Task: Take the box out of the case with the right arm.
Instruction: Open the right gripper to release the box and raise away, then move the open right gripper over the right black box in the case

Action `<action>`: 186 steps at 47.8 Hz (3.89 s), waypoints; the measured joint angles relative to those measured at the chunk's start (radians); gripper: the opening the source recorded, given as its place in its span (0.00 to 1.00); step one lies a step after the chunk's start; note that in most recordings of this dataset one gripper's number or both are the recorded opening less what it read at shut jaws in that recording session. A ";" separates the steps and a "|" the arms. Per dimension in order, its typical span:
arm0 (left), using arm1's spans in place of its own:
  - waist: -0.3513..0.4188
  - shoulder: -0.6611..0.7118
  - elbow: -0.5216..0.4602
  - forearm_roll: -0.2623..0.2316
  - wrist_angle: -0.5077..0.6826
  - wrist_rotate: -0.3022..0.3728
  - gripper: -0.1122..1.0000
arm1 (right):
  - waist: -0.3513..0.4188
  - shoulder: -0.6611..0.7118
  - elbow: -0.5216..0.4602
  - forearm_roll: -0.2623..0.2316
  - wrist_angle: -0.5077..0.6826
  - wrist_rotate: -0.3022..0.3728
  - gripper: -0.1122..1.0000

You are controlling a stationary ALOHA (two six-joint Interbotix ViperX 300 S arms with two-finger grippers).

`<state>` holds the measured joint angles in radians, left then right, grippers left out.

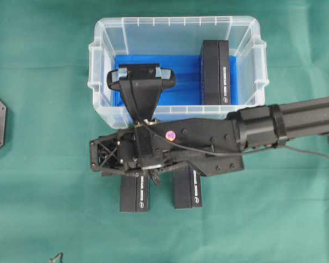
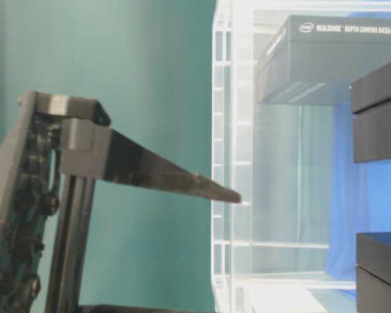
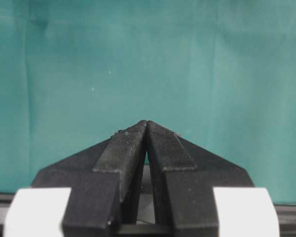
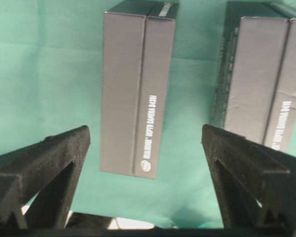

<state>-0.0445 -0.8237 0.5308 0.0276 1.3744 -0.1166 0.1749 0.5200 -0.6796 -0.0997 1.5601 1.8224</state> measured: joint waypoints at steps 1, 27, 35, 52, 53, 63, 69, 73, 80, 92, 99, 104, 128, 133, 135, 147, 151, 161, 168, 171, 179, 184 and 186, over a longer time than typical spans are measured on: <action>-0.002 0.000 0.000 0.002 0.000 0.000 0.12 | 0.000 0.000 0.002 0.000 0.000 -0.005 0.90; -0.002 0.000 0.000 0.002 0.005 -0.002 0.12 | -0.011 -0.025 0.046 -0.006 0.035 -0.072 0.89; -0.002 0.000 0.000 0.002 0.011 -0.002 0.12 | -0.009 -0.130 0.192 -0.006 0.002 -0.058 0.89; -0.002 0.006 0.000 0.002 0.014 -0.002 0.12 | 0.020 -0.442 0.591 -0.005 -0.064 0.000 0.89; -0.002 0.006 0.000 0.002 0.014 -0.002 0.12 | 0.023 -0.462 0.615 -0.006 -0.064 0.003 0.89; 0.000 0.008 0.000 0.000 0.014 0.000 0.12 | 0.048 -0.661 0.841 -0.006 -0.100 0.052 0.89; -0.002 0.008 0.000 0.002 0.014 0.000 0.12 | 0.064 -0.781 0.962 -0.006 -0.117 0.074 0.89; 0.000 0.008 0.000 0.002 0.015 0.000 0.12 | 0.074 -0.845 1.019 -0.008 -0.117 0.081 0.89; 0.000 0.009 0.000 0.000 0.015 0.000 0.12 | 0.089 -0.943 1.103 -0.008 -0.109 0.101 0.89; -0.002 0.014 0.000 0.002 0.015 0.000 0.12 | 0.094 -0.985 1.140 -0.012 -0.104 0.089 0.87; -0.002 0.023 0.000 0.002 0.014 0.000 0.12 | 0.094 -0.985 1.140 -0.034 -0.103 0.083 0.87; -0.002 0.023 0.000 0.000 0.014 0.000 0.12 | 0.075 -0.986 1.143 -0.054 -0.104 0.064 0.87; -0.002 0.023 0.000 0.002 0.015 0.003 0.12 | -0.334 -1.028 1.158 -0.061 -0.133 -0.357 0.87; -0.002 0.025 0.000 0.002 0.015 0.000 0.12 | -0.407 -1.028 1.158 -0.060 -0.160 -0.431 0.87; -0.002 0.025 0.000 0.002 0.015 0.002 0.12 | -0.434 -1.028 1.158 -0.057 -0.167 -0.453 0.88; 0.000 0.025 0.000 0.002 0.015 0.000 0.12 | -0.479 -1.012 1.158 -0.032 -0.176 -0.499 0.87; -0.002 0.025 0.000 0.002 0.015 0.000 0.12 | -0.477 -1.012 1.158 -0.032 -0.176 -0.499 0.87; -0.002 0.025 0.000 0.002 0.015 0.000 0.12 | -0.479 -1.011 1.158 -0.031 -0.178 -0.499 0.87; -0.002 0.026 0.000 0.002 0.015 0.000 0.12 | -0.479 -1.011 1.158 -0.028 -0.178 -0.499 0.87; -0.002 0.025 0.000 0.002 0.015 0.000 0.12 | -0.479 -1.011 1.158 -0.023 -0.178 -0.499 0.87; -0.002 0.028 0.000 0.000 0.015 0.000 0.12 | -0.480 -0.985 1.141 -0.008 -0.192 -0.495 0.87; -0.002 0.029 0.000 0.002 0.015 0.000 0.12 | -0.479 -0.948 1.108 0.000 -0.212 -0.495 0.87; -0.002 0.031 0.000 0.002 0.015 0.000 0.12 | -0.479 -0.928 1.092 0.002 -0.222 -0.495 0.87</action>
<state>-0.0460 -0.7931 0.5308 0.0291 1.3898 -0.1166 -0.3037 -0.4080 0.4126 -0.0982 1.3376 1.3269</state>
